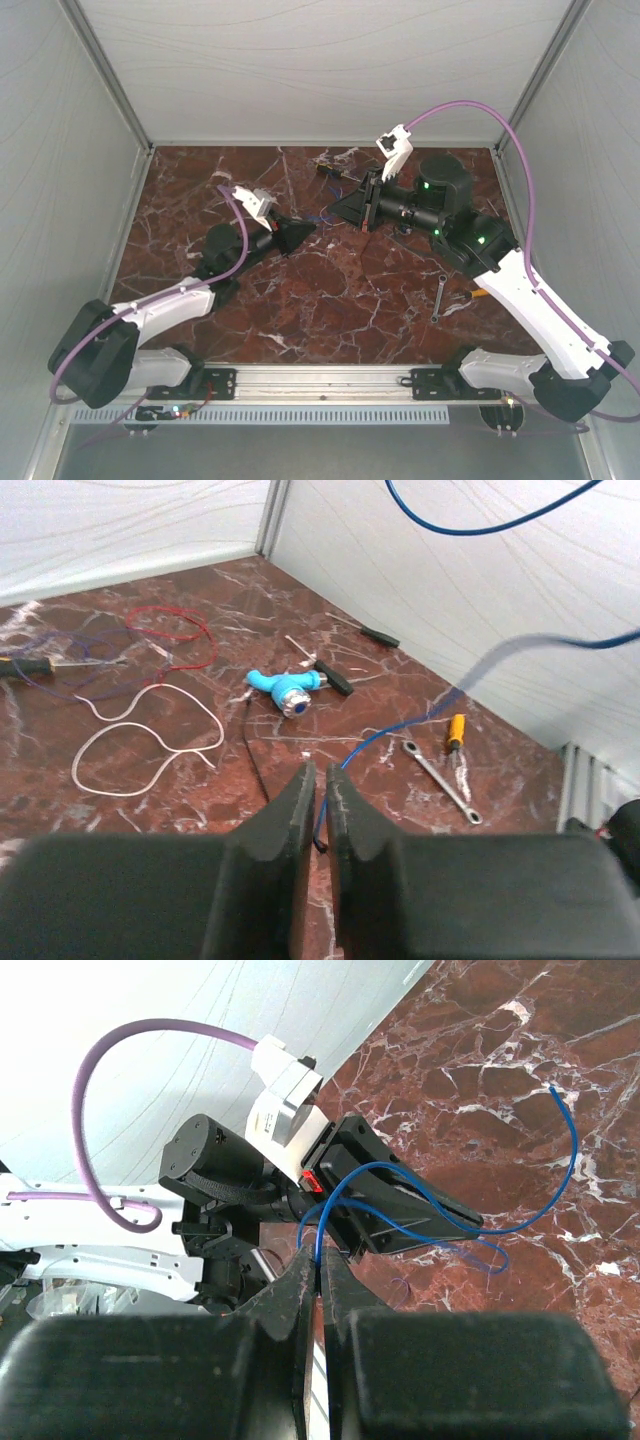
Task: Zip-tie the wires
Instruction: Straighten the cable at the center of the board.
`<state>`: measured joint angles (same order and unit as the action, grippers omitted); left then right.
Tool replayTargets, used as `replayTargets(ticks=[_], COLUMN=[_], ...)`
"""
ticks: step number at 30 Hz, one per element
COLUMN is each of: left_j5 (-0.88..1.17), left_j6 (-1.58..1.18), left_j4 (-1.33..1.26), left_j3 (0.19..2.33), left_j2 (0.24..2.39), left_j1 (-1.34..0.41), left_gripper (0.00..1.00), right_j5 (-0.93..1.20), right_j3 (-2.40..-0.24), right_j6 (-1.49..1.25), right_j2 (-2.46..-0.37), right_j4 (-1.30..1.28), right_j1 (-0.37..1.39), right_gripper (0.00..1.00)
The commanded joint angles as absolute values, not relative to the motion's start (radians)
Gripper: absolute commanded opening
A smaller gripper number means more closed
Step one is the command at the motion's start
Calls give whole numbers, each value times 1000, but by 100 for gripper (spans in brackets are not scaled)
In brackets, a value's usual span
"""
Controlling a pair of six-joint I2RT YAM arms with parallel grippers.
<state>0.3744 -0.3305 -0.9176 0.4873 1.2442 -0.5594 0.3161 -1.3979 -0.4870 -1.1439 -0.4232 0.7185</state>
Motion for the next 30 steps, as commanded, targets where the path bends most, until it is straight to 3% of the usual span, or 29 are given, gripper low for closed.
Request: replayTargets(ticks=[1,7,15,22,30], left_j5=[377,355,143,-16,-118], left_j6=[-317,-337,-353,-413,-536], left_j4=[-976,-878,-344,58,130], left_j3=[534,535,526,543,445], left_j2=[1251,1205,982,799,704], left_j1=[-565,-564,-564,-565,-567], left_gripper=[0,0,0,0,0], right_j5=[337,294,82,50,-21], right_j3=[-1410,-1396,-1302,-1120,-908], right_j6=[-492,-475,-449,-490,-541], right_j2=[-1111,-1093,-1041,-1010,-1038], right_j4=[-415,-436,-549,-565,-447], right_j1=[717,718,717,724,809], right_gripper=[0,0,0,0,0])
